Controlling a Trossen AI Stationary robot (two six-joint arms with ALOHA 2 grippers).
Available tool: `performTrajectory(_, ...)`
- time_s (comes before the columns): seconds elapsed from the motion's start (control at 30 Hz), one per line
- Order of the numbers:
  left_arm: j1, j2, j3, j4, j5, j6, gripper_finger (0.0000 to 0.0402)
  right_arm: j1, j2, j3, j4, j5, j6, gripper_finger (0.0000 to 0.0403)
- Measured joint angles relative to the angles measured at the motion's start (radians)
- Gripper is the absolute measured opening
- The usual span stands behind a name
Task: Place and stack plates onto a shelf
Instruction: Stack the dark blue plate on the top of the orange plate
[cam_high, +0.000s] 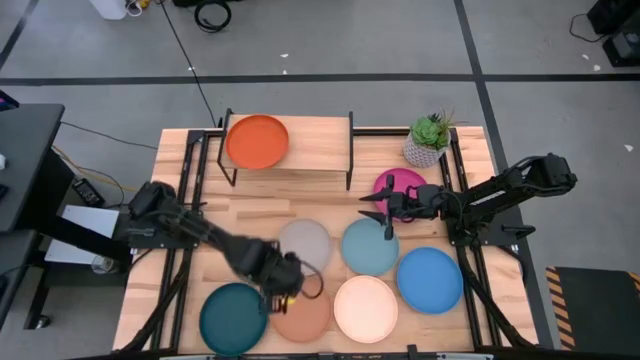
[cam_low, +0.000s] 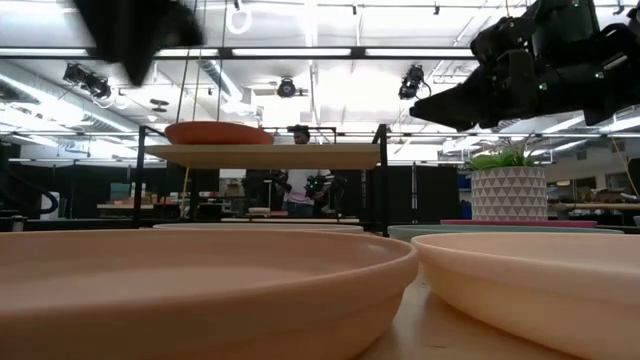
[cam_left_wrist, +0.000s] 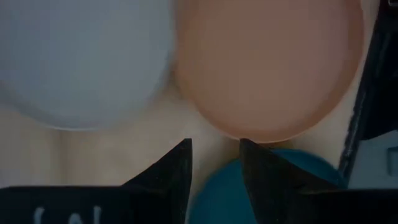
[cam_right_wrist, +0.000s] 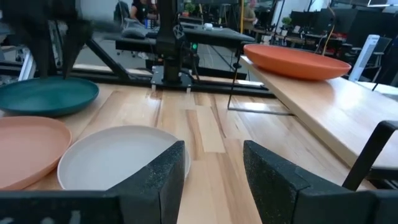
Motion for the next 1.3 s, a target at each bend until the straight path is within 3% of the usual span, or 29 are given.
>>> performTrajectory(0.17,-0.078,0.001,-0.153,0.165,0.008,-0.158,0.0141,0.000,0.000,0.000,0.033,0.000,-0.016,0.0170)
performTrajectory(0.33,-0.064,0.000,-0.206,0.164,0.031,-0.244,0.0141,0.000,0.000,0.000,0.036,0.000,-0.034,0.0170)
performTrajectory(0.4,-0.058,0.001,-0.209,0.145,0.045,-0.205,0.0141,0.000,0.000,0.000,0.036,0.000,-0.050,0.0170)
performTrajectory(0.57,-0.084,0.001,-0.209,0.140,0.049,0.112,0.0141,-0.013,0.000,0.000,0.044,0.000,-0.072,0.0170)
performTrajectory(0.67,-0.101,0.014,-0.208,0.094,0.050,0.227,0.0141,-0.020,0.000,0.000,0.044,-0.005,-0.074,0.0170)
performTrajectory(0.87,-0.115,0.044,-0.209,-0.023,0.043,0.268,0.0141,-0.021,0.000,0.000,0.053,-0.012,-0.074,0.0170)
performTrajectory(1.07,-0.099,0.053,-0.223,-0.010,0.060,0.285,0.0141,-0.021,0.000,0.000,0.052,-0.018,-0.066,0.0170)
performTrajectory(1.3,-0.102,0.037,-0.334,0.063,0.132,0.266,0.0141,-0.019,0.000,0.000,0.049,-0.018,-0.064,0.0170)
